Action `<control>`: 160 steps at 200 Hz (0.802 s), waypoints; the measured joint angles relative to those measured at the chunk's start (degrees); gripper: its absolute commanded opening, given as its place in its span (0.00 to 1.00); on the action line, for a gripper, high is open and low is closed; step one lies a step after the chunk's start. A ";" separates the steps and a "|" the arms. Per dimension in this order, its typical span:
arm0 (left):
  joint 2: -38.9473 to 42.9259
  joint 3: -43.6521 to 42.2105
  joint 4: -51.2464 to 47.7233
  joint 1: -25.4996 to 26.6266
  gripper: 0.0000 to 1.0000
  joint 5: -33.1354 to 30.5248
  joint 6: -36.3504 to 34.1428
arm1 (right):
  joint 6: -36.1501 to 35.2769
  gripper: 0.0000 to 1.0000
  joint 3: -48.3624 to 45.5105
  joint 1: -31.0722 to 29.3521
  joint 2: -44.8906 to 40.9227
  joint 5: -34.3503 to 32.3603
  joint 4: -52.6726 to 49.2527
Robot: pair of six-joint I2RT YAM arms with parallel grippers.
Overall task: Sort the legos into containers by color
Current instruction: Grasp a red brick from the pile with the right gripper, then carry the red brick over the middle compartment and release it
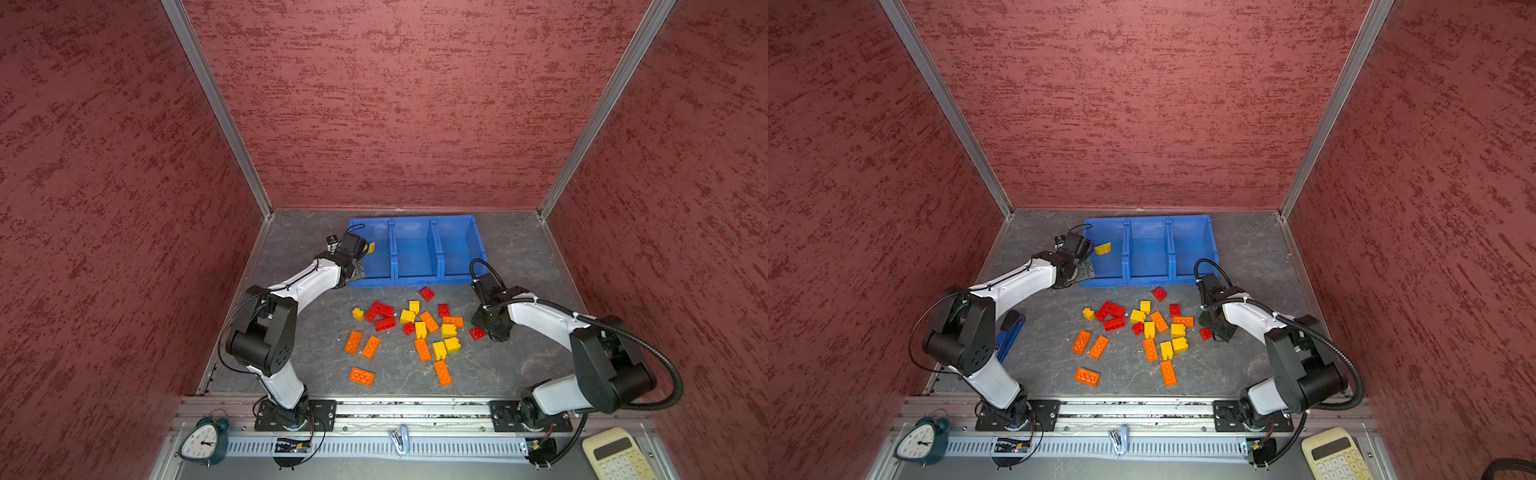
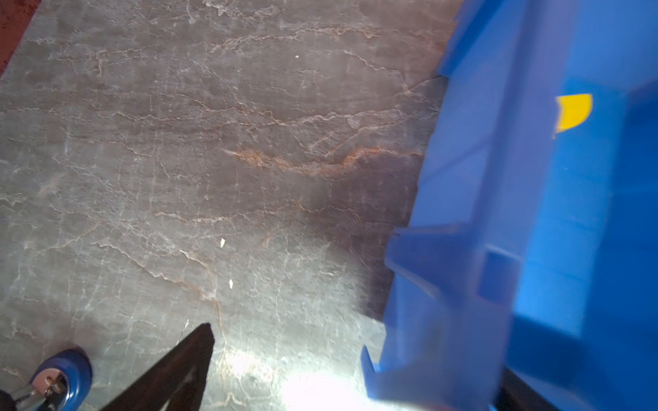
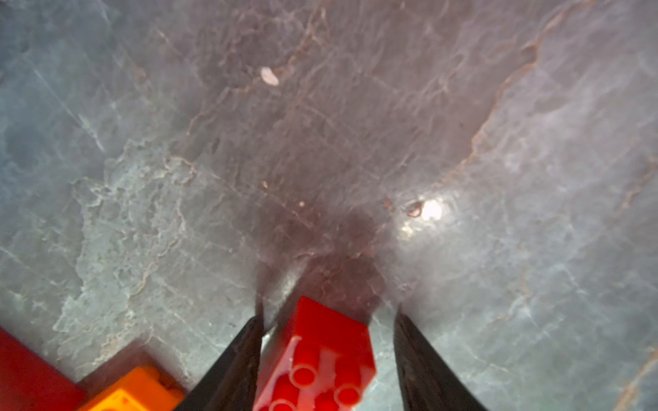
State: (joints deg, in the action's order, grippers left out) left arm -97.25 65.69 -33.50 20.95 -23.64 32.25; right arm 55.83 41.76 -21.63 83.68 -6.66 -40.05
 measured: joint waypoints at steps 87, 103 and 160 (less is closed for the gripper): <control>-4.44 1.97 3.80 -1.55 0.99 -0.39 -2.56 | -2.97 0.27 -3.26 -0.11 -6.25 2.10 5.73; -5.22 2.71 4.22 -1.86 0.99 -0.24 -3.08 | -4.63 0.27 -3.23 -0.22 -8.20 2.95 7.76; -8.39 5.03 6.58 -3.21 0.99 0.90 -4.83 | -16.50 0.27 7.98 -3.15 -7.23 8.44 19.08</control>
State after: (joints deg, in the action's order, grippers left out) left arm -105.65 70.72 -26.92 17.74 -22.74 27.42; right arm 39.33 49.74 -24.77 76.44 1.78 -20.97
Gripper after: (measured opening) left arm 0.994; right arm 0.349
